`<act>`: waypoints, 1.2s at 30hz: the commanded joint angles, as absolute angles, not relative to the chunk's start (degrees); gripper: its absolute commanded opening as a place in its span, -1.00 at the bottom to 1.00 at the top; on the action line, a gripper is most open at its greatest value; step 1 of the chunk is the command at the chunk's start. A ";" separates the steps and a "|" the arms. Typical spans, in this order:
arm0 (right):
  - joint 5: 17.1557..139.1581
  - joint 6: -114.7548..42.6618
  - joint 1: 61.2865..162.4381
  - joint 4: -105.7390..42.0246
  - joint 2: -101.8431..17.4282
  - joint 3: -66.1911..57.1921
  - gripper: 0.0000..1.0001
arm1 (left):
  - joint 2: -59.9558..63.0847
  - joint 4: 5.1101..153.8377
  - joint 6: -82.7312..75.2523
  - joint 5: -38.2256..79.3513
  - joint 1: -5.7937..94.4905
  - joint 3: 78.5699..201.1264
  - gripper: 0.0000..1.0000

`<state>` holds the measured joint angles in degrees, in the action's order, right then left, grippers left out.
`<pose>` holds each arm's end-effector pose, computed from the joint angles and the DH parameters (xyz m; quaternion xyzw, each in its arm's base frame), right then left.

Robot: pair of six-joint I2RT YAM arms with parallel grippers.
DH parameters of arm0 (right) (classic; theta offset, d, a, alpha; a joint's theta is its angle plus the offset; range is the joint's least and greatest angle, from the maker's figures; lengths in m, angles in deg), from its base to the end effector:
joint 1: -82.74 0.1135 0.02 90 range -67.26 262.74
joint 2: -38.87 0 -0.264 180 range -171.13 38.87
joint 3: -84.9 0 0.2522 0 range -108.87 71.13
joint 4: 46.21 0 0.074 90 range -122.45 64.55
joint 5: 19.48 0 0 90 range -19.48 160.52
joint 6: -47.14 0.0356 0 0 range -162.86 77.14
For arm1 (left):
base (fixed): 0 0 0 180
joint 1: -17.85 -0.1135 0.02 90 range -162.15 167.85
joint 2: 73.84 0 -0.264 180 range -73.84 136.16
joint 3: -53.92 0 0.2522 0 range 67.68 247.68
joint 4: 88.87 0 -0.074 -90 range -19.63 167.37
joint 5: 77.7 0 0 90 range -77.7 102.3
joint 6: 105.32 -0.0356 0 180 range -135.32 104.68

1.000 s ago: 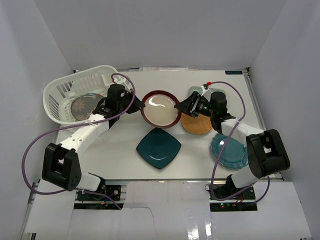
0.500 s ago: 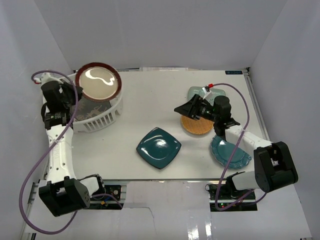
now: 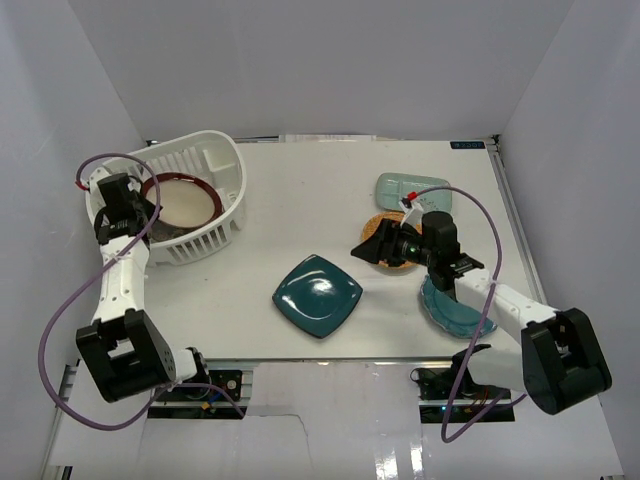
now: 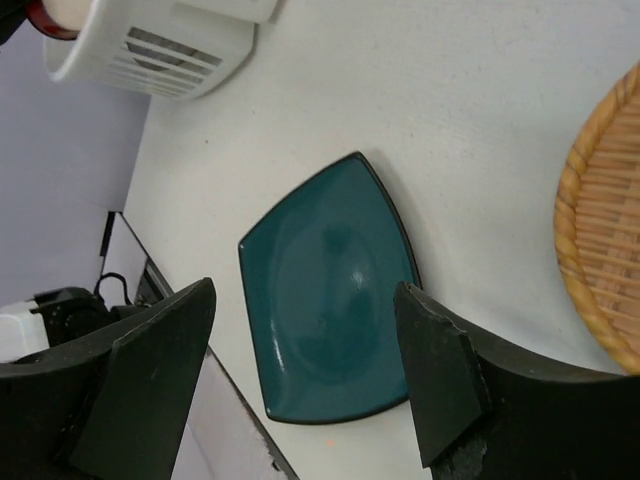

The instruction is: Place the plates into the plastic bin on the countertop

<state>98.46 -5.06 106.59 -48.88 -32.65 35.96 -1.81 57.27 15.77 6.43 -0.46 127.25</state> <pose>0.2387 0.1238 0.2311 -0.0411 0.8054 0.4553 0.3772 0.2674 0.0923 0.3115 -0.3883 0.7854 -0.0088 0.4819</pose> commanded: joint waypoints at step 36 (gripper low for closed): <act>95.39 5.74 111.73 -73.23 -51.56 54.97 0.22 | -6.50 66.12 17.20 8.42 0.44 122.35 0.96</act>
